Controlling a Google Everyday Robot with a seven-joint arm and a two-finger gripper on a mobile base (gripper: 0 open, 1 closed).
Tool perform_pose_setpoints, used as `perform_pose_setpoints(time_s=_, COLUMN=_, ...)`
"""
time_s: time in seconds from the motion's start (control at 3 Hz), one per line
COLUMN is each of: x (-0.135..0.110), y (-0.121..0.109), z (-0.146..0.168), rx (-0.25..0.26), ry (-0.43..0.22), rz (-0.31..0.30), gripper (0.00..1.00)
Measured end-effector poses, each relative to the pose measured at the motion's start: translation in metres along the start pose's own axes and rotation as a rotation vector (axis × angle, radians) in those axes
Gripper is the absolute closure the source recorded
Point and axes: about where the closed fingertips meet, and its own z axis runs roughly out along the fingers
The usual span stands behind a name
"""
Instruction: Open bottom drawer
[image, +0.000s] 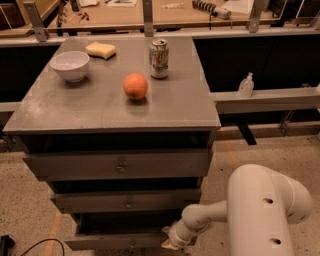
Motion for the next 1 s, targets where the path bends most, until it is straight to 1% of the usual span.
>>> perform_pose_setpoints(time_s=1.0, x=-0.0003, y=0.0007, z=-0.0003, rx=-0.004, ry=-0.001, rz=0.000, gripper=1.00)
